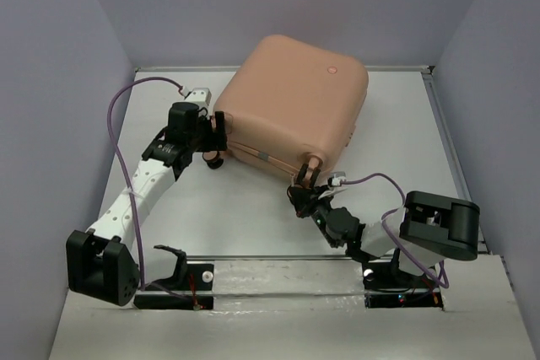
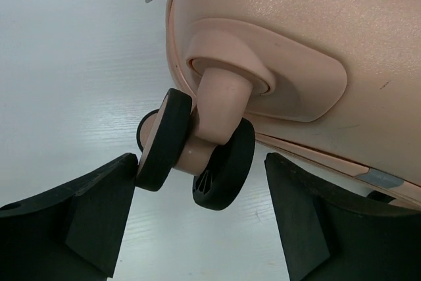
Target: Pack the luggage
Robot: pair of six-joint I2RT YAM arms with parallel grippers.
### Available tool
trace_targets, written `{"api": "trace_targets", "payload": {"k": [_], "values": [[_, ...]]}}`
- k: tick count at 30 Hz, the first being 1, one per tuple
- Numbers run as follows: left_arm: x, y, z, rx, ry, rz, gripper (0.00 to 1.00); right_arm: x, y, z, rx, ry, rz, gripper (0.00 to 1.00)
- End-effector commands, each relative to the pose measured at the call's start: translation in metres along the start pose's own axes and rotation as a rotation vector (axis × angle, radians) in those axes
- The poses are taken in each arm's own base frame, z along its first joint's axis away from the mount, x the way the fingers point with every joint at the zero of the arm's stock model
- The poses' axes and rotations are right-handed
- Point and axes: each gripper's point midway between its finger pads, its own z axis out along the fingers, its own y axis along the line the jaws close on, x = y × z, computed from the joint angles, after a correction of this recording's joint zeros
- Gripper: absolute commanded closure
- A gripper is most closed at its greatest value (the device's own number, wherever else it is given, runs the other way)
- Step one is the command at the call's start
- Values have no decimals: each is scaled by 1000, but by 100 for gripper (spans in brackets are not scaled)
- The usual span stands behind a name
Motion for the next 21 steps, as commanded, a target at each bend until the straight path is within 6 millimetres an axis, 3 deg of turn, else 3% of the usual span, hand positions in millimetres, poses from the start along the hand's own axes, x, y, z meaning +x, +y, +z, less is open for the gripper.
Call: {"api": "trace_targets", "payload": {"k": [1,5,8,9,10,12,15,16,17,18,20,21], "values": [[-38,-20,-2,96,-90,31,16,0,35,-1,-136,22,58,93],[-34,-20,14,91,-47,26,28,-2,36,-1,-141,19,61,93],[-31,-22,19,100,-32,21,64,-6,34,-1,-135,15,61,93],[-31,-24,18,113,-33,18,90,-4,32,-2,-130,25,53,93],[-29,-32,17,154,-26,5,94,-10,32,-2,-132,17,58,93],[-29,-44,10,223,-31,-9,94,-12,25,-1,-115,31,42,93],[-22,-71,-10,371,-37,-46,94,-37,26,1,-111,17,40,93],[-10,-81,-14,403,-23,-51,94,-34,21,3,-75,67,-6,93],[-6,-91,-21,437,-24,-49,94,-54,28,2,-89,47,-13,93],[-6,-101,-33,467,-39,-63,94,-53,11,3,-28,90,-66,93],[13,-129,-46,548,-26,-63,94,-79,15,7,-29,71,-72,93],[13,-139,-59,583,-34,-92,94,-92,-1,8,14,78,-96,93]]}}
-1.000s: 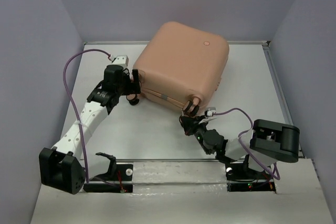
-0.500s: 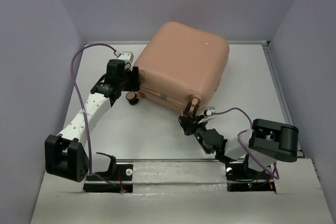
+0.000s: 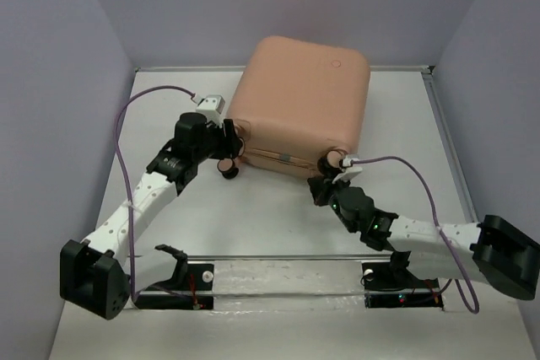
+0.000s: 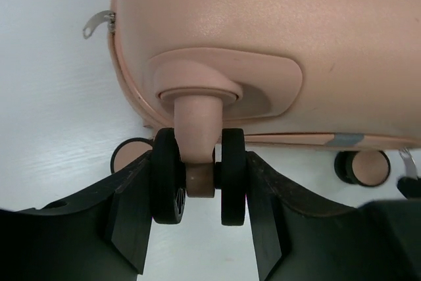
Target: Pack the luggage
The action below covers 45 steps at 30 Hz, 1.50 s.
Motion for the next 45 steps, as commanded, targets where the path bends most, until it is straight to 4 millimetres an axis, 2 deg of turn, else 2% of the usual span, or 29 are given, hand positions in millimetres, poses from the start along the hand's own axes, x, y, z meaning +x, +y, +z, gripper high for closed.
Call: {"api": "trace_targets", "payload": {"k": [1,2,3,4,5,8,10,11,12,13,14,15,17,18,19,20,21,23,29,31,33,36,37,38,39,41,42,44,45], "values": [[18,-111,-38,397,0,-99,94,-70,23,7,-71,-15,-13,93],[25,-121,-41,444,-6,-115,94,-76,22,8,-72,-14,-27,93],[23,-142,-55,516,-27,-149,94,-84,14,10,-44,-14,-60,93],[25,-150,-61,549,-34,-175,94,-87,11,12,-34,-12,-77,93],[40,-154,-63,575,-15,-207,94,-88,8,14,-22,-10,-92,93],[51,-195,-88,748,-27,-295,94,-76,13,22,-45,33,-105,93],[51,-205,-92,766,-31,-331,94,-63,26,26,-123,65,-97,93],[47,-211,-95,788,-42,-338,94,-50,45,23,-218,106,-83,93],[42,-220,-99,820,-53,-335,94,-47,61,22,-279,88,-59,93],[30,-226,-103,836,-79,-337,94,-31,72,22,-305,123,-68,93],[22,-228,-104,835,-99,-338,94,-22,86,19,-332,140,-81,93],[16,-231,-104,839,-113,-335,94,-4,114,5,-399,170,-121,93],[-6,-238,-113,865,-167,-332,94,7,141,-4,-463,183,-131,93],[-11,-239,-114,865,-180,-336,94,22,157,-18,-526,224,-109,93],[-22,-242,-120,880,-207,-340,94,17,170,-25,-585,194,-66,93],[-28,-243,-123,881,-226,-343,94,26,170,-33,-612,211,-48,93],[-33,-243,-125,884,-241,-348,94,25,181,-42,-653,202,-13,93],[-42,-243,-131,893,-269,-375,94,29,183,-46,-674,204,-4,93],[-65,-245,-152,972,-335,-503,94,27,211,-54,-830,112,103,93],[-71,-246,-154,982,-349,-518,94,24,222,-51,-861,53,152,93],[-73,-249,-154,996,-351,-526,94,32,241,-48,-885,33,153,93],[-74,-247,-151,990,-366,-547,94,40,254,-48,-875,-6,154,93],[-73,-246,-150,985,-365,-546,94,40,250,-44,-852,-12,162,93],[-71,-244,-147,971,-366,-545,94,44,239,-43,-799,-9,168,87],[-73,-241,-149,963,-379,-544,94,43,231,-44,-778,-4,176,57],[-67,-234,-141,907,-374,-539,94,48,204,-46,-698,20,163,34],[-65,-231,-142,898,-377,-539,94,40,180,-50,-622,17,185,22],[-56,-224,-138,879,-369,-560,94,59,137,-51,-478,96,132,13],[-53,-222,-136,874,-364,-565,94,54,126,-57,-439,120,110,12]]}}
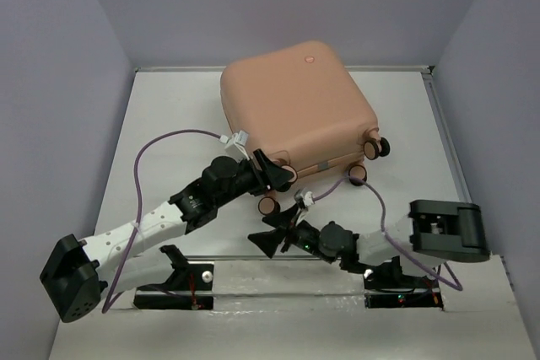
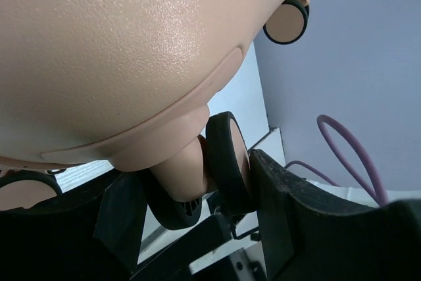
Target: Pack the luggage
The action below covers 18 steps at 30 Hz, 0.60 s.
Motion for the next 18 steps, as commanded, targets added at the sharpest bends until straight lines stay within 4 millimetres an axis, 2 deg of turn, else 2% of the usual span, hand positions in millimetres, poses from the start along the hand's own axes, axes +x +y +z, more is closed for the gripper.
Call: {"api": "trace_targets", "payload": {"k": [1,2,5,6,7,8,9,10,12,16,18], "values": [[-64,-127,-51,499,-268,37,94,-18,-37,-46,188,11,10,9],[-65,-128,-52,506,-273,35,94,-18,-39,-52,209,42,-5,9],[-61,-124,-51,504,-262,29,90,-41,-48,-67,309,54,-66,5],[-60,-124,-52,506,-258,28,85,-52,-53,-71,347,30,-80,3],[-59,-123,-52,505,-255,27,75,-54,-59,-77,375,38,-103,2],[-58,-120,-52,501,-254,20,69,-70,-55,-80,373,-3,-108,1],[-56,-117,-52,496,-251,13,64,-76,-57,-81,374,-12,-122,0],[-56,-116,-51,493,-250,10,56,-82,-56,-80,371,-19,-138,0],[-52,-110,-50,481,-240,1,47,-95,-54,-75,382,-29,-197,0],[-48,-105,-47,471,-227,-6,41,-119,-58,-52,400,-35,-270,0],[-47,-105,-48,473,-225,-4,39,-130,-52,-39,367,-47,-288,0]]}}
